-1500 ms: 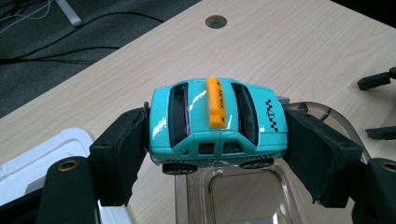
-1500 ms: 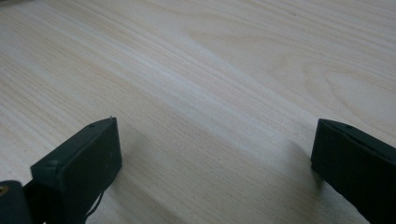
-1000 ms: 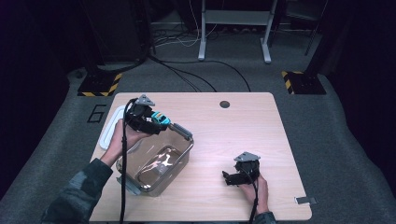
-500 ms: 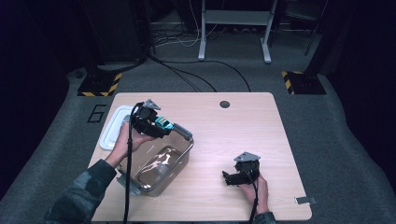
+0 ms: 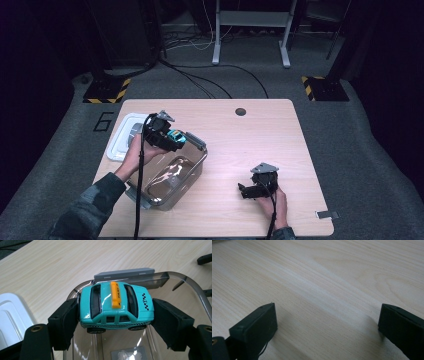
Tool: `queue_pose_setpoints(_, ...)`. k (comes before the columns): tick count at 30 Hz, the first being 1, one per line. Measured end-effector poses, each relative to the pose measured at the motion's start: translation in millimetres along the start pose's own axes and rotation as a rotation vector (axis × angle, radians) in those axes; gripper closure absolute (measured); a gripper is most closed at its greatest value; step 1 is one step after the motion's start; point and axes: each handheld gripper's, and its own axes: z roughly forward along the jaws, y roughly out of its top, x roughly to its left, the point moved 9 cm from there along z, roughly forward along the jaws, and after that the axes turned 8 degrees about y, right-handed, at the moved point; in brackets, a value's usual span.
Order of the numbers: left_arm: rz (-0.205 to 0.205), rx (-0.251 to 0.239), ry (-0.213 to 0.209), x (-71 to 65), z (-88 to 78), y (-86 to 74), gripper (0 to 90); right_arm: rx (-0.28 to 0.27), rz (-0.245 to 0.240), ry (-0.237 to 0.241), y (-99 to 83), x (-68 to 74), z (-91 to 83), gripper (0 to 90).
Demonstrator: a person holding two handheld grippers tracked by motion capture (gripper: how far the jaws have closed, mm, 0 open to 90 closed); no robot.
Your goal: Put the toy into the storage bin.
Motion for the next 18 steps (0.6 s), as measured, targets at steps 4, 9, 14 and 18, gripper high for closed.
queue_pose_setpoints(4,0.003,0.022,-0.002,-1.6,3.7,-3.5,24.3,0.000,0.000,0.000,0.0,0.0,0.0,1.4)
queue_pose_setpoints(9,0.012,0.042,0.001,-2.9,6.2,-5.7,24.3,0.000,-0.002,0.000,0.0,-0.2,0.0,1.4)
queue_pose_setpoints(14,0.014,0.054,-0.002,-5.0,9.0,-7.2,24.3,0.000,-0.001,0.000,0.0,0.0,0.0,1.5)
queue_pose_setpoints(18,0.020,0.071,0.002,-6.0,11.9,-8.5,24.3,0.000,0.000,-0.001,0.0,0.0,-0.1,1.6)
